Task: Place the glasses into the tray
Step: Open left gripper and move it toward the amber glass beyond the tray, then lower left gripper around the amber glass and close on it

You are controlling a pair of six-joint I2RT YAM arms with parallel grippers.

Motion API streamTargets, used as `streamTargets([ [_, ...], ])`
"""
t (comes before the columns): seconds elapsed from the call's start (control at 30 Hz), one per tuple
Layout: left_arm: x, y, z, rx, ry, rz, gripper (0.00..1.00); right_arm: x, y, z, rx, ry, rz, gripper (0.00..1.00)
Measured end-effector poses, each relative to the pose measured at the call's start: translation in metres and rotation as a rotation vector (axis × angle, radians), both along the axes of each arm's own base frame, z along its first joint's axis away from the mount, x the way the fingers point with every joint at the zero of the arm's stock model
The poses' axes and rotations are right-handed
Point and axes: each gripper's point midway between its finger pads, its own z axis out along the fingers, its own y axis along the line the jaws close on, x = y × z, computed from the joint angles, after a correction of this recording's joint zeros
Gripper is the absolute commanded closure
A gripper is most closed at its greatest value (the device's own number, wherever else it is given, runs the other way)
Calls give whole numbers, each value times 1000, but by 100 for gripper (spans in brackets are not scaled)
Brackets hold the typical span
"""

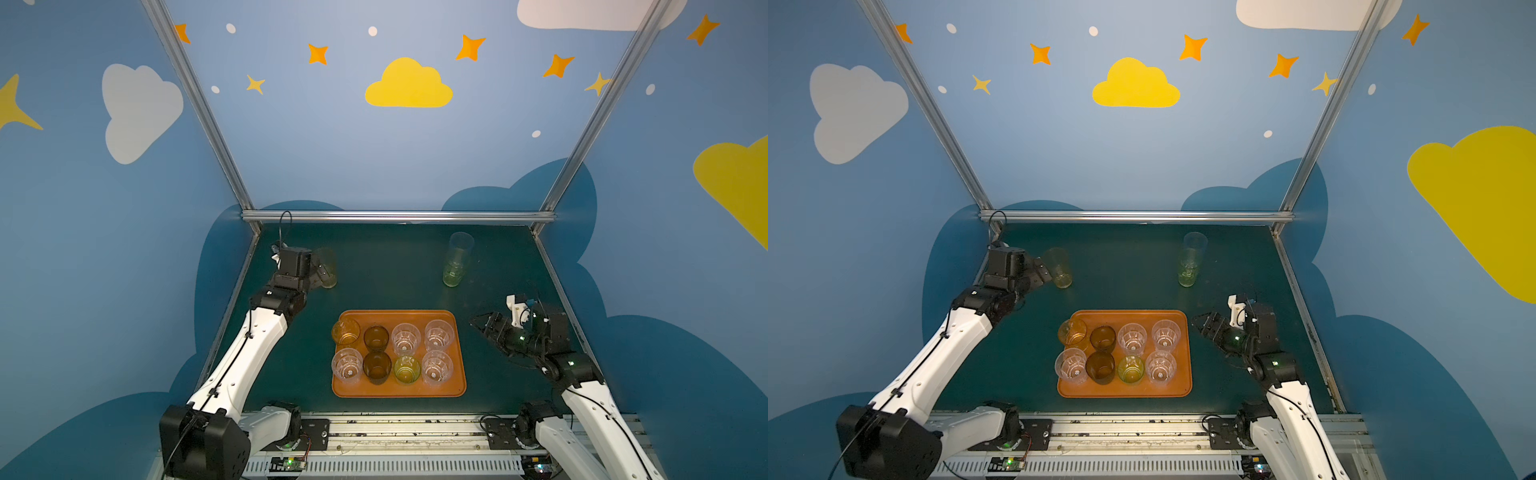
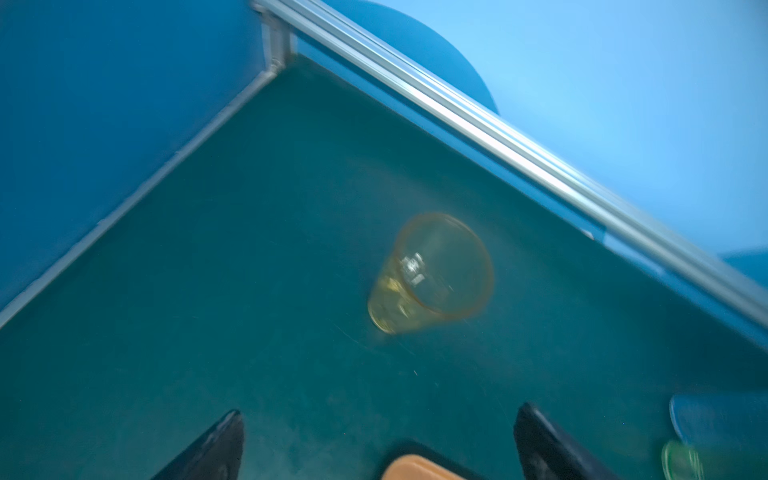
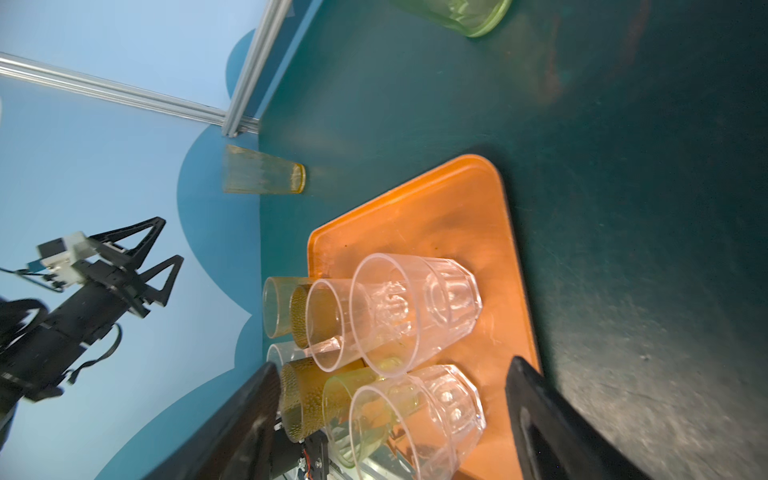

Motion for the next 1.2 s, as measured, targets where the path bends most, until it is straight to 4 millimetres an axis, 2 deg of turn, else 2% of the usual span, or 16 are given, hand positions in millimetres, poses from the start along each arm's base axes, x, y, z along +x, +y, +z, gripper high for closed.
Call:
streamTargets([
  [0.07, 4, 18, 7, -42, -29, 46, 1, 3, 3, 4, 19, -15, 6, 16],
  [0.17, 8, 32, 13, -100, -69, 74, 4, 8, 5, 5, 32, -19, 13, 16],
  [0.3, 24, 19, 18, -162, -80, 14, 8, 12, 8, 2, 36, -11, 20, 16],
  [0.37, 38, 13, 19, -192, -77, -15, 15, 14, 8, 2, 38, -10, 22, 16],
  [0.47, 52, 6, 9, -226, -51, -37, 24, 16, 9, 2, 38, -13, 22, 16],
  [0.53, 58, 3, -2, -245, -26, -44, 27, 17, 9, 2, 39, -14, 21, 16],
  [0.63, 66, 1, -16, -263, 10, -45, 37, 19, 9, 1, 37, -12, 19, 16],
  [0.77, 76, 3, -24, -269, 36, -37, 42, 21, 8, -4, 29, 2, 13, 16],
  [0.97, 79, 6, -28, -272, 45, -33, 47, 23, 7, -10, 20, 26, 6, 16],
  [1.03, 81, 4, -34, -281, 60, -40, 51, 23, 7, -12, 18, 33, 5, 16],
  [1.2, 89, -3, -49, -311, 100, -70, 52, 24, 7, -14, 14, 37, 3, 16],
])
